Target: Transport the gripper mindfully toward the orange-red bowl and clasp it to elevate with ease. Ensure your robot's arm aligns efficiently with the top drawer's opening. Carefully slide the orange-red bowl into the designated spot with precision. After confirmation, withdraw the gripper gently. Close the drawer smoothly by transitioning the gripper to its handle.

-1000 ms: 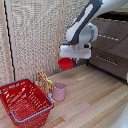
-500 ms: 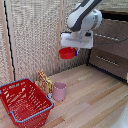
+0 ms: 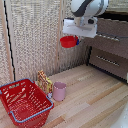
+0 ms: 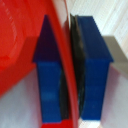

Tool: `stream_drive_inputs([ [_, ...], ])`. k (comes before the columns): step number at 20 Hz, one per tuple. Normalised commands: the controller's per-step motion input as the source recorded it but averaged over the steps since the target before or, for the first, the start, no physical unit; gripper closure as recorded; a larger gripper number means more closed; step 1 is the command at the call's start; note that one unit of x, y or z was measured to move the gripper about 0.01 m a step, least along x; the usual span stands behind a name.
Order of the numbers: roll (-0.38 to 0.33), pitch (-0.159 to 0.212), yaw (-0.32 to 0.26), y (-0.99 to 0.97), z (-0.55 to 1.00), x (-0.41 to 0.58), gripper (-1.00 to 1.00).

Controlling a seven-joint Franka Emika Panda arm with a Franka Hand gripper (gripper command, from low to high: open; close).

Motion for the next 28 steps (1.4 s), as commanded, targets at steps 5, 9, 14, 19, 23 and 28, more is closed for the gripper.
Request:
stream_drive_inputs([
  [5,-0.045,0.007,-0.146,-0.16,0.82,0.021,1.0],
  [9,-0.033,0.043,-0.156,-0.33,0.82,0.021,1.0],
  [14,-0.015,0.041,-0.128,-0.4,0.86,0.077,1.0],
  [19,-0.009,0.047,-0.11,-0.46,0.88,0.125,1.0],
  [23,-0.019,0.062,-0.118,-0.42,0.91,0.089,1.0],
  [28,-0.015,0.092,-0.132,-0.49,0.73,0.013,1.0],
])
